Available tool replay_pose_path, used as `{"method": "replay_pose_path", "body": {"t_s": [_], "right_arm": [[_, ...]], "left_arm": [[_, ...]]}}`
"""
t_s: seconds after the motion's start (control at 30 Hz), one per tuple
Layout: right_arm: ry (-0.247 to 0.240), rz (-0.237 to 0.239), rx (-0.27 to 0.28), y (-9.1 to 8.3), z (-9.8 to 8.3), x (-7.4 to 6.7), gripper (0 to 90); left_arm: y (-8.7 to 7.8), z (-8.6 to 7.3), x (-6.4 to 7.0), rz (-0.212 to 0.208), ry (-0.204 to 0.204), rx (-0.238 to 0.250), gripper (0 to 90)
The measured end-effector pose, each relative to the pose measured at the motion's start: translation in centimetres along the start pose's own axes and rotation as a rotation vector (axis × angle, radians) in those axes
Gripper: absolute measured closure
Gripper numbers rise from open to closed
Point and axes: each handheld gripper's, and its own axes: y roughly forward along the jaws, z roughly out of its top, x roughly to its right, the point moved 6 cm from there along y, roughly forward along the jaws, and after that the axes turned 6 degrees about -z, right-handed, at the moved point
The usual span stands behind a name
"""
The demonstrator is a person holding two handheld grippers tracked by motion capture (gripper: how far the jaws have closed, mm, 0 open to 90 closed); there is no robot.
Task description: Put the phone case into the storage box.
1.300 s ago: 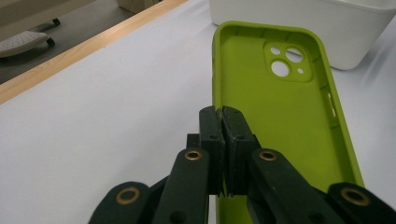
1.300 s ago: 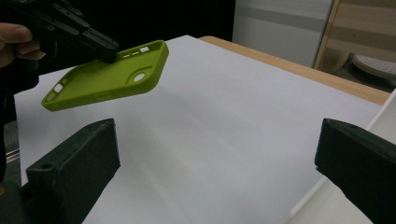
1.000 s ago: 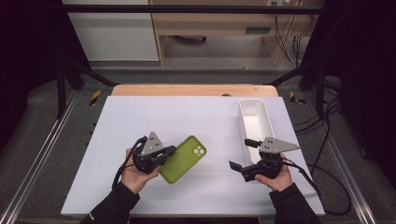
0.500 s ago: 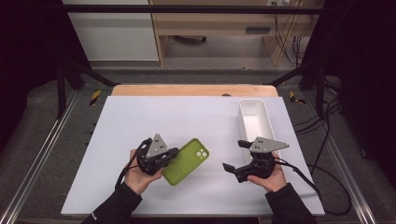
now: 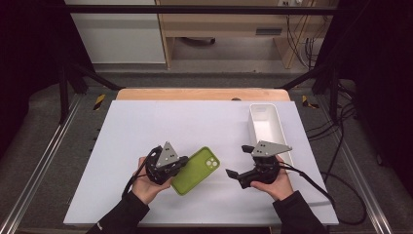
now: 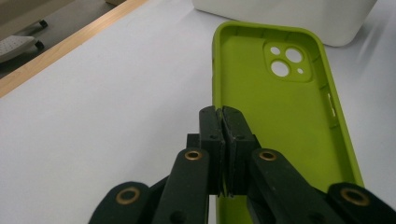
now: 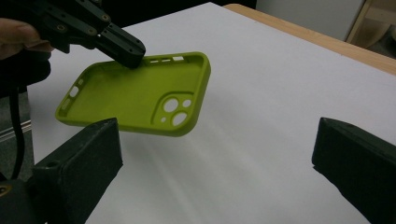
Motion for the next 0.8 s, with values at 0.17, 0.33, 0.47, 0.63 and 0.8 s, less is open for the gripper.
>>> {"method": "replay_pose_path", "body": {"t_s": [0.17,0.33,0.47,0.63,0.8], "right_arm": [[-0.002,0.003,-0.015,0.7,0.4,-0.3,2.5],[0.0,0.008,-0.03,1.3,0.7,-0.5,2.8],[-0.006,0.007,-0.036,1.4,0.8,-0.5,2.8],[-0.016,0.008,-0.051,1.7,1.0,-0.6,3.0],[-0.013,0.018,-0.054,2.1,1.2,-0.9,3.1]], "left_arm": [[0.2,-0.1,0.1,-0.002,0.008,-0.008,87.5],[0.3,-0.1,0.3,-0.003,0.019,-0.014,87.5],[0.5,-0.1,0.4,-0.006,0.027,-0.017,87.5],[0.7,0.0,0.7,-0.01,0.039,-0.022,87.5],[0.8,0.0,0.9,-0.008,0.056,-0.028,87.6]]}}
